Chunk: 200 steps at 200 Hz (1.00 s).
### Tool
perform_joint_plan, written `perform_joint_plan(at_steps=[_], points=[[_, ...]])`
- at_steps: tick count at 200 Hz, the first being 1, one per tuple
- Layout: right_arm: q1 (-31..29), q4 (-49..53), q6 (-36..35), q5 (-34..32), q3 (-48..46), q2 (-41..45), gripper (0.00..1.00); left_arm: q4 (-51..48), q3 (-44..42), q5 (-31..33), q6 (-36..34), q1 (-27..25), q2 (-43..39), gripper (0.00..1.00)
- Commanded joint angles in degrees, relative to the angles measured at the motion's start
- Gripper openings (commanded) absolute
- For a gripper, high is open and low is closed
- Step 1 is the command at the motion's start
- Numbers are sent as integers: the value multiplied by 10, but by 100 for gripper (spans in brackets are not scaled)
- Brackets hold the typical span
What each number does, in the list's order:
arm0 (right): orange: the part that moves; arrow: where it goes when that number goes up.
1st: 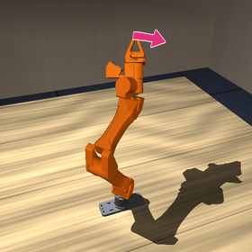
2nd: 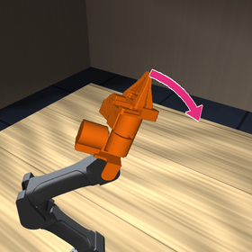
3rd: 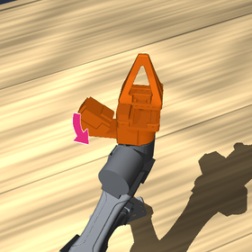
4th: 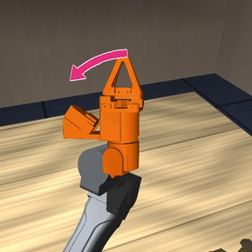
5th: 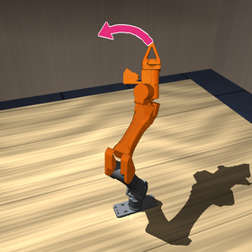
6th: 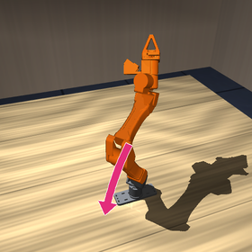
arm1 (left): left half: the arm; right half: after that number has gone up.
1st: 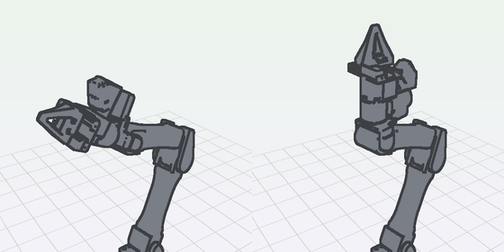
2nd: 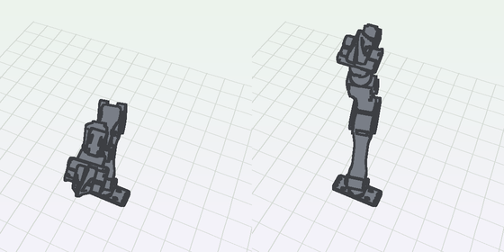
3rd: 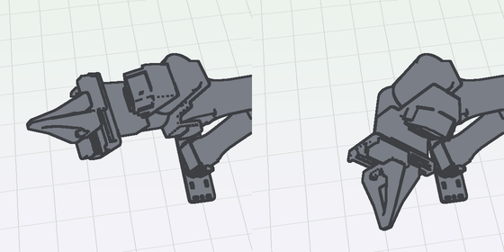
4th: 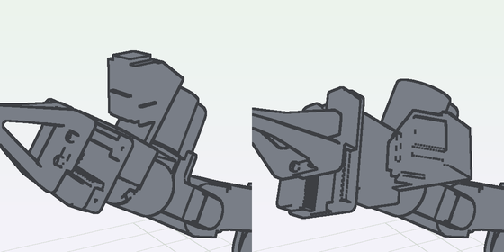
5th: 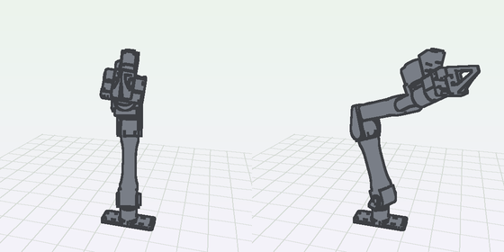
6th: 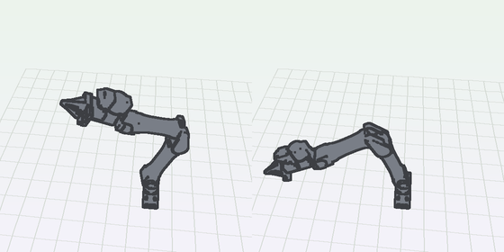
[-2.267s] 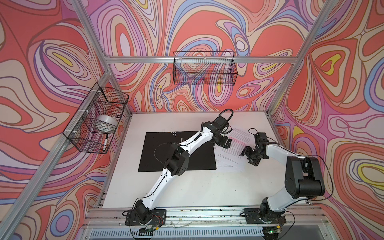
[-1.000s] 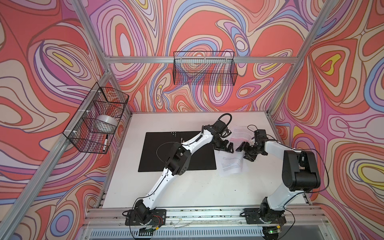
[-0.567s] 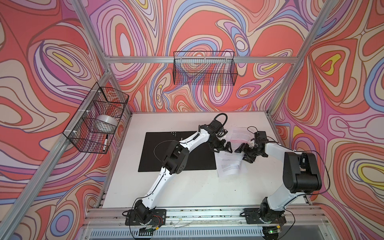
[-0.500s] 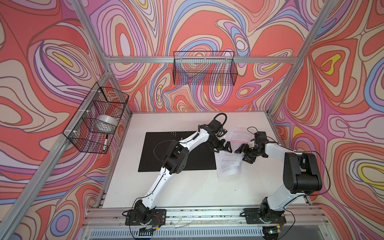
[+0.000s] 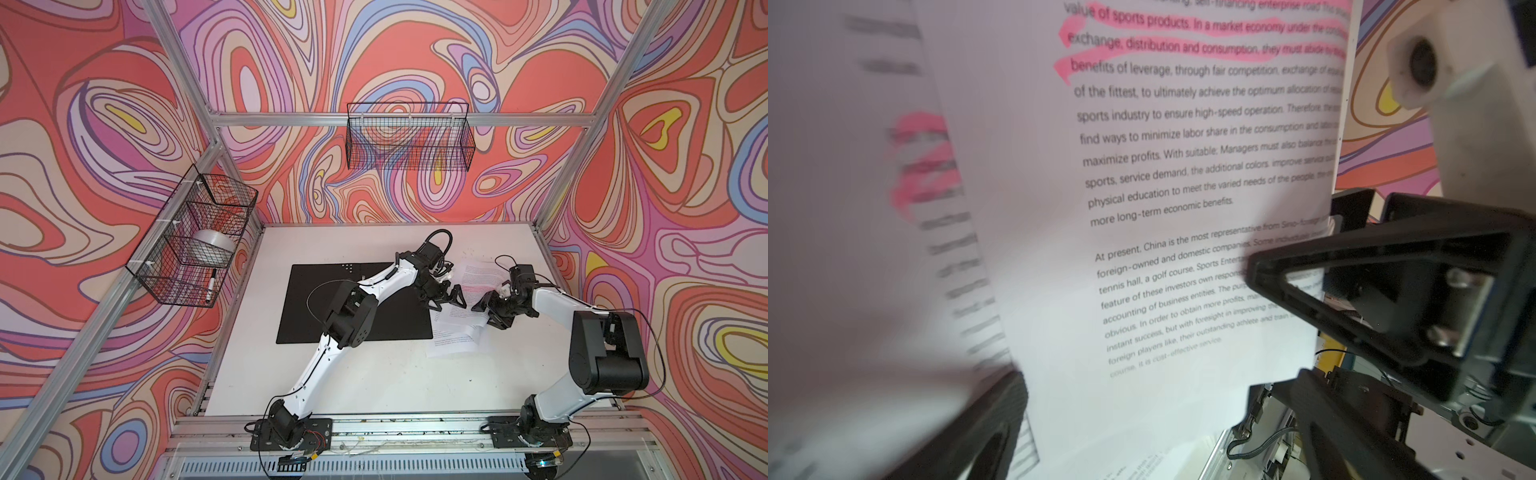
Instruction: Put the files into the folder
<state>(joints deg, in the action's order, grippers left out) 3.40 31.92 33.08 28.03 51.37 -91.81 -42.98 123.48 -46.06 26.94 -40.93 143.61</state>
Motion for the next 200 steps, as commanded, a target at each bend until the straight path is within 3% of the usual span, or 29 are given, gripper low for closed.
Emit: perform_joint_plan(at_steps=[1,104,140,166,200], points=[[-1,10,-17,22,2,30,60,12,-11,-25,13,-5,-32,100],[-1,17,-37,56,-20,71,50,44,-69,-30,34,-6,-98,100],[-1,20,-42,60,-29,79,39,44,-77,-27,31,-4,-131,100],[-1,14,-41,73,-34,95,32,2,-52,-1,-15,8,-161,100],[-1,12,-58,138,-25,122,27,-29,-40,58,-48,57,-223,100]])
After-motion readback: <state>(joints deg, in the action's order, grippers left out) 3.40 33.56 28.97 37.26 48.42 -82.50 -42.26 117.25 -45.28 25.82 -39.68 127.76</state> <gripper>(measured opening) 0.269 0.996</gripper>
